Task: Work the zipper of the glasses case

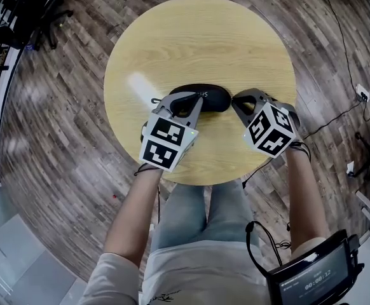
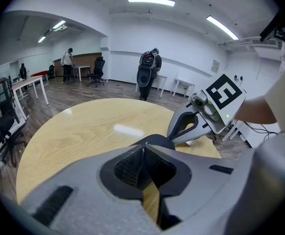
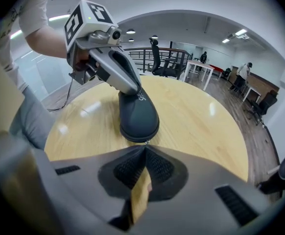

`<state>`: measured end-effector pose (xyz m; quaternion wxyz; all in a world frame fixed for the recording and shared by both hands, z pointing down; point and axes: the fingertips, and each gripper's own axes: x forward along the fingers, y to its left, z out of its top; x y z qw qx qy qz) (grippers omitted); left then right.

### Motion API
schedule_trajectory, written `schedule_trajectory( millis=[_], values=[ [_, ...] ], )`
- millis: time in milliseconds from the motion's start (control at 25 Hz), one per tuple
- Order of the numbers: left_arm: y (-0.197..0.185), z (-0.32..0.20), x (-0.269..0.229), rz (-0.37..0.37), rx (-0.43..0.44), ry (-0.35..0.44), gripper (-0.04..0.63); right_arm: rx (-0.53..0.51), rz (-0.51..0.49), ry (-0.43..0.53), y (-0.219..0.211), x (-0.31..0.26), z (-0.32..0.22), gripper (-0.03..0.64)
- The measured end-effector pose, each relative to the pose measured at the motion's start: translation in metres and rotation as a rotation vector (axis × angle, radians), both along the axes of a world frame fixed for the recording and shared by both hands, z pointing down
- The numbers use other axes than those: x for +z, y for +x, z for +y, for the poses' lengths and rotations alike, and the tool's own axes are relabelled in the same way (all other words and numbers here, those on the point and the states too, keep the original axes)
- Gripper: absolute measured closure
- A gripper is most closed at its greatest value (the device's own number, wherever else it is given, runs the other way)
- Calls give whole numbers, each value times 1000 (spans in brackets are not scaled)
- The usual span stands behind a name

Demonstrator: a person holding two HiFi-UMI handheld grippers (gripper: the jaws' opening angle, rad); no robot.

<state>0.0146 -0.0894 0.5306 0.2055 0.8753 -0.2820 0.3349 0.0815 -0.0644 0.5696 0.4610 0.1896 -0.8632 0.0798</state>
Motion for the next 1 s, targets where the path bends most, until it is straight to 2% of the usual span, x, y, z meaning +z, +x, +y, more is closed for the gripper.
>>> schedule_trajectory(
  millis=[200,400,560,720,840,920,1000],
  values=[
    [2,1,0,-5,14,3,577,93,-41,-36,-4,-3,21,615],
    [-1,-1,2,4,2,9,577,247,-133,-73,-28,-2,34,615],
    [0,-1,3,13,-5,7,577,321,-167,-58,-30,2,34,615],
    [-2,1,0,34,-16,23,577,389,-105,9,-14,5,34,615],
    [-6,-3,0,54,-49,18,577,453,-55,5,6,7,41,615],
    [-5,-3,-3,97,-90,9,575,487,-108,-3,13,-7,53,615],
    [-6,-2,-18,153,-128,30,576,542,-235,5,10,-35,62,615]
  ],
)
